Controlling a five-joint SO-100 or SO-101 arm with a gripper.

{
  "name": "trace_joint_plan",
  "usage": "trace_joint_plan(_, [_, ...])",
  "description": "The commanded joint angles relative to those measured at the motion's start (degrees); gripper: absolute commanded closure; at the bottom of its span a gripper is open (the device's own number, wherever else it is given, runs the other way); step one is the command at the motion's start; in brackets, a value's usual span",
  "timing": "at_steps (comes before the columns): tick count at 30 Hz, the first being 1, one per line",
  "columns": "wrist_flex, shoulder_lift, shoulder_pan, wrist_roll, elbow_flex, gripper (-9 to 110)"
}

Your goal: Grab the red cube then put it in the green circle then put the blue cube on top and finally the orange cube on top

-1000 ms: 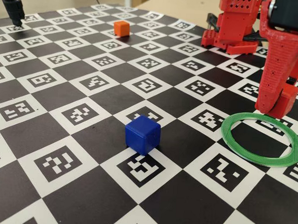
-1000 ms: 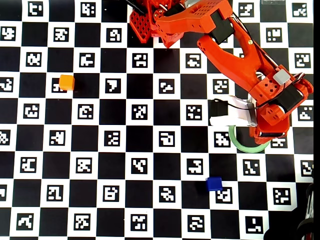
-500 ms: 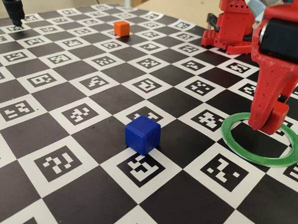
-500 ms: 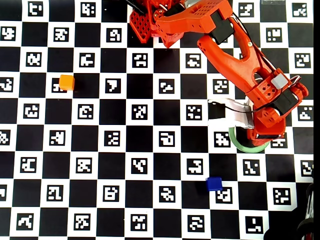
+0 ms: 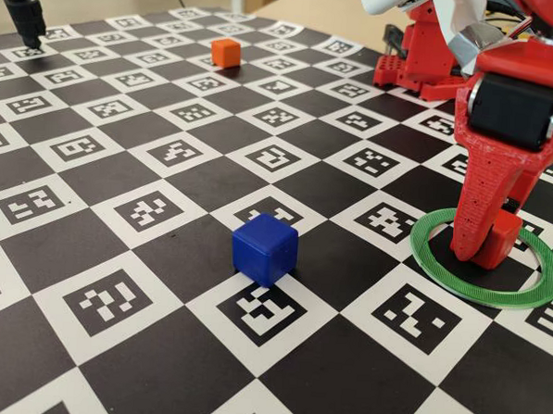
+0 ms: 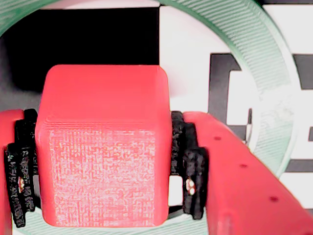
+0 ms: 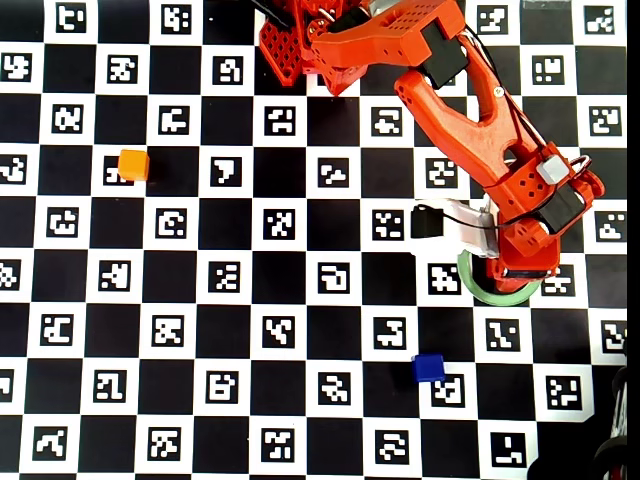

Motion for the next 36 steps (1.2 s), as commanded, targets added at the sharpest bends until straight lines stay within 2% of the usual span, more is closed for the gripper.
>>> trace_joint_plan(1, [-0.97,2.46,-0.18,0.26,-0.35,100])
trace_joint_plan(6, [0.09,2.46,-0.18,2.02,-0.44,98])
trace_joint_plan(10, [1.58,2.72,-0.09,4.57,-0.26,85])
trace_joint_plan(17, [2.20,3.25,-0.79,3.69,0.26,73])
trace_joint_plan(27, [3.16,3.96,-1.32,2.55,0.18,69])
trace_joint_plan(32, [5.01,4.92,-2.02,2.11,0.00,60])
trace_joint_plan(36, [4.83,5.62,-2.20,2.02,0.35,58])
